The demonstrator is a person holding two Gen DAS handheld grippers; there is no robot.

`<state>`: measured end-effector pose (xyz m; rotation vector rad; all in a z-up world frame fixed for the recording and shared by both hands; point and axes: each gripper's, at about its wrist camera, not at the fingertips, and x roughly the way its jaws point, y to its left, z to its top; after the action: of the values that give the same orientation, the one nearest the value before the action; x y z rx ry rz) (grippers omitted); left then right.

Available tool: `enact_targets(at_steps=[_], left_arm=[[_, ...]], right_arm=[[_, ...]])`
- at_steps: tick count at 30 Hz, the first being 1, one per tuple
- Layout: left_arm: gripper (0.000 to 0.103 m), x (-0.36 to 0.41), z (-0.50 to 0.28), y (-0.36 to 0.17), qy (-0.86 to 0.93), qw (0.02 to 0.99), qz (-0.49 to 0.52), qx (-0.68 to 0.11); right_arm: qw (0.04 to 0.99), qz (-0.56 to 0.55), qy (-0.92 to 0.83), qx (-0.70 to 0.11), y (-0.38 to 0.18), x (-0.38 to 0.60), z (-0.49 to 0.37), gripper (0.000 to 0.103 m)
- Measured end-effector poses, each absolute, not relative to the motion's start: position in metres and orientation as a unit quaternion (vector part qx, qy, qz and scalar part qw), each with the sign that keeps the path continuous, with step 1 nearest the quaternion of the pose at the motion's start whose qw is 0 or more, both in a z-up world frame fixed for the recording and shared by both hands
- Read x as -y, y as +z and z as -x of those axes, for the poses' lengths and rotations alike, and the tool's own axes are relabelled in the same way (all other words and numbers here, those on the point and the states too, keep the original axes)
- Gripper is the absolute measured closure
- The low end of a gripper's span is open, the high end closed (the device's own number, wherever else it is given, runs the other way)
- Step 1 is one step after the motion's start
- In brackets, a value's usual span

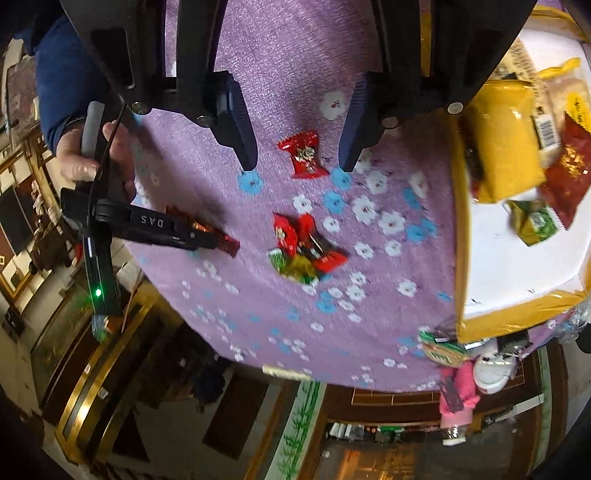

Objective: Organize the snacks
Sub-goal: 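Grasp a small red candy with left gripper while right gripper grasps the chocolate bar, then carry the red candy and chocolate bar into the white box and release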

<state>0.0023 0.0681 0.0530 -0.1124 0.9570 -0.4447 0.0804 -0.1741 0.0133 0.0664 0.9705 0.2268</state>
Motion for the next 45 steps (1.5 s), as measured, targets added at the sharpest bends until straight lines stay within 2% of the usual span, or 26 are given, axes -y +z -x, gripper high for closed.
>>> enact_targets(at_steps=[1, 6, 8, 12, 14, 15, 20, 21, 32, 33, 34, 35, 36, 37, 39, 41, 42, 43, 44, 45], left_arm=[[0.055, -0.065, -0.002, 0.05, -0.212, 0.861, 0.05, -0.46], [0.055, -0.052, -0.002, 0.038, -0.21, 0.856, 0.025, -0.472], [0.055, -0.047, -0.003, 0.033, -0.211, 0.853, 0.011, -0.477], [0.055, -0.037, -0.006, 0.021, -0.198, 0.853, -0.011, -0.482], [0.073, -0.036, -0.007, 0.018, -0.192, 0.855, -0.011, -0.481], [0.078, -0.036, -0.008, 0.016, -0.189, 0.855, -0.012, -0.483], [0.085, -0.041, -0.011, 0.016, -0.181, 0.863, 0.0, -0.472], [0.093, -0.043, -0.011, 0.018, -0.182, 0.863, 0.008, -0.47], [0.092, -0.046, -0.011, 0.019, -0.176, 0.862, 0.017, -0.475], [0.087, -0.045, -0.011, 0.02, -0.176, 0.862, 0.014, -0.475], [0.07, -0.044, -0.011, 0.02, -0.172, 0.863, 0.013, -0.476], [0.057, -0.044, -0.012, 0.02, -0.166, 0.864, 0.014, -0.476], [0.036, -0.045, -0.014, 0.02, -0.159, 0.867, 0.018, -0.472], [0.032, -0.046, -0.015, 0.021, -0.154, 0.871, 0.023, -0.465], [0.032, -0.044, -0.02, 0.022, -0.146, 0.878, 0.019, -0.456], [0.037, -0.039, -0.024, 0.02, -0.154, 0.875, 0.013, -0.459], [0.055, -0.036, -0.026, 0.016, -0.155, 0.872, 0.009, -0.464], [0.064, -0.033, -0.027, 0.013, -0.153, 0.869, 0.004, -0.471], [0.067, -0.031, -0.025, 0.013, -0.148, 0.873, -0.004, -0.464], [0.075, -0.031, -0.024, 0.013, -0.143, 0.875, -0.012, -0.462]], right_arm=[[0.877, -0.025, 0.107, -0.468, 0.011, 0.173, -0.081, 0.066], [0.878, 0.013, 0.1, -0.469, 0.009, 0.163, -0.077, 0.068], [0.878, 0.027, 0.096, -0.467, 0.009, 0.161, -0.074, 0.075], [0.876, 0.021, 0.105, -0.469, 0.01, 0.162, -0.071, 0.078], [0.876, 0.018, 0.109, -0.469, 0.011, 0.161, -0.07, 0.078], [0.878, 0.016, 0.11, -0.466, 0.013, 0.16, -0.069, 0.078], [0.89, -0.009, 0.137, -0.434, 0.03, 0.16, -0.06, 0.078], [0.892, -0.014, 0.144, -0.428, 0.033, 0.159, -0.058, 0.078], [0.9, -0.003, 0.182, -0.396, 0.048, 0.139, -0.044, 0.078], [0.9, -0.004, 0.181, -0.396, 0.048, 0.139, -0.044, 0.078], [0.9, -0.005, 0.181, -0.396, 0.047, 0.139, -0.043, 0.078], [0.9, -0.005, 0.183, -0.397, 0.047, 0.139, -0.043, 0.078], [0.9, -0.004, 0.184, -0.396, 0.047, 0.139, -0.043, 0.078], [0.9, -0.002, 0.184, -0.396, 0.047, 0.138, -0.042, 0.078], [0.9, 0.002, 0.185, -0.395, 0.047, 0.136, -0.041, 0.078], [0.9, 0.005, 0.187, -0.394, 0.047, 0.134, -0.04, 0.078], [0.9, 0.006, 0.187, -0.394, 0.047, 0.133, -0.04, 0.078], [0.9, 0.006, 0.187, -0.394, 0.047, 0.133, -0.039, 0.078], [0.9, 0.006, 0.188, -0.393, 0.047, 0.133, -0.039, 0.078], [0.9, 0.005, 0.189, -0.392, 0.048, 0.134, -0.039, 0.078]])
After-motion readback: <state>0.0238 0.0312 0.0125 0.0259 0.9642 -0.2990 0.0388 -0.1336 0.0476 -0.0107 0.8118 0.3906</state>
